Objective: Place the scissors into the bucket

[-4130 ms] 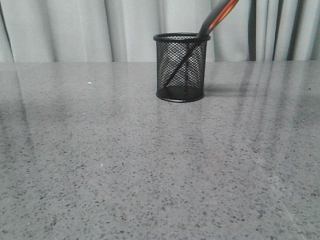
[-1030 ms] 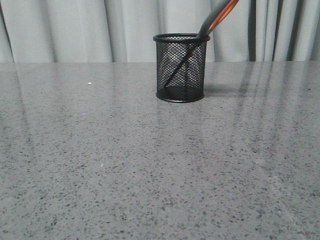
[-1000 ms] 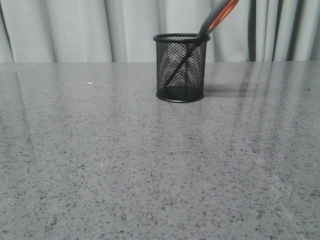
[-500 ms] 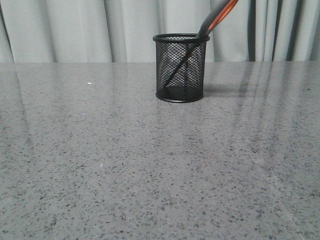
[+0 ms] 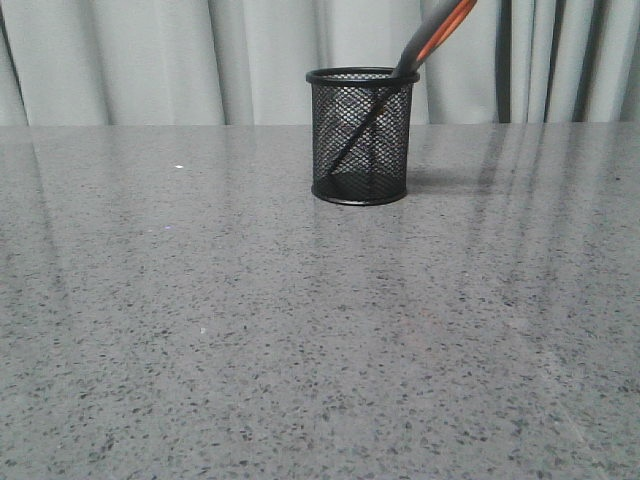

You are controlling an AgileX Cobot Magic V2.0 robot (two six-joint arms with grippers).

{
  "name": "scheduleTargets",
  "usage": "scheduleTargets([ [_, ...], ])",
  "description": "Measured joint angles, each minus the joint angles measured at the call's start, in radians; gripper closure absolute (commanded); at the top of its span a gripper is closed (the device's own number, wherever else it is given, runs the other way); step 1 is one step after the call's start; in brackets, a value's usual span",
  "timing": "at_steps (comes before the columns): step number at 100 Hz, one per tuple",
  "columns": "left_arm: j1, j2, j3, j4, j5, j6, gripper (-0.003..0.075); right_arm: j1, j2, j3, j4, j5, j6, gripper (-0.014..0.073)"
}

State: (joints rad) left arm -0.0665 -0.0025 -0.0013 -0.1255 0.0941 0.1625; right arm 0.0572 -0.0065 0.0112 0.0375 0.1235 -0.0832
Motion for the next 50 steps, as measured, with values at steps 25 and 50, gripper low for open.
scheduleTargets([
  [25, 0.000, 0.000, 0.000, 0.000, 0.000, 0.000, 0.0741, -0.002, -0.001, 0.000, -0.020, 0.034, 0.000, 0.0659],
  [50, 0.000, 0.000, 0.000, 0.000, 0.000, 0.000, 0.0741, -0.002, -0.001, 0.000, -0.024, 0.040, 0.000, 0.0659],
])
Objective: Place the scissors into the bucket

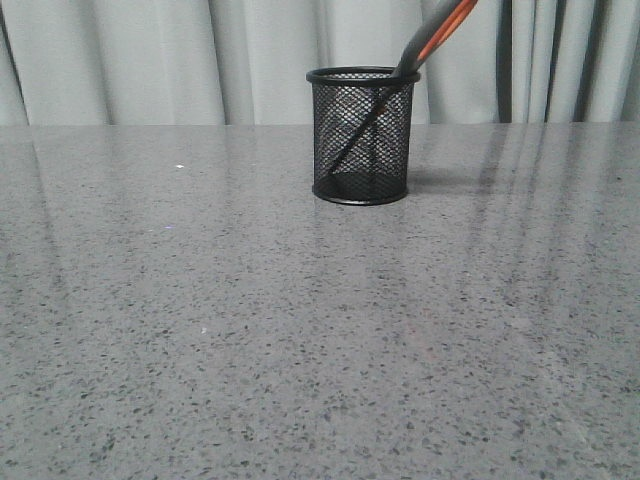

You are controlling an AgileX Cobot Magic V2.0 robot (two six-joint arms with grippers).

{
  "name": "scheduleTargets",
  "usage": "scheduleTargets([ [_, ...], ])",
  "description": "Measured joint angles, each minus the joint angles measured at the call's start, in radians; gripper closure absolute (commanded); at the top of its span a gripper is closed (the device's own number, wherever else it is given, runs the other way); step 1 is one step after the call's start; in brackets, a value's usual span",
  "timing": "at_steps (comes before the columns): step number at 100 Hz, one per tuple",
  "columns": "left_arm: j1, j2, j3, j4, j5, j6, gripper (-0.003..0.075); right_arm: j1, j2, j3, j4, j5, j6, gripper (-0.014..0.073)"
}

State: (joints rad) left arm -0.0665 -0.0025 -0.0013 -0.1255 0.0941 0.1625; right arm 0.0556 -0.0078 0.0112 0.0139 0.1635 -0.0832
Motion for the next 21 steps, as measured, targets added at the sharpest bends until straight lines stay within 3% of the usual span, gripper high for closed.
scheduleTargets([
  [21, 0.000, 0.000, 0.000, 0.000, 0.000, 0.000, 0.0741, 0.000, 0.000, 0.000, 0.000, 0.002, 0.000, 0.0659],
])
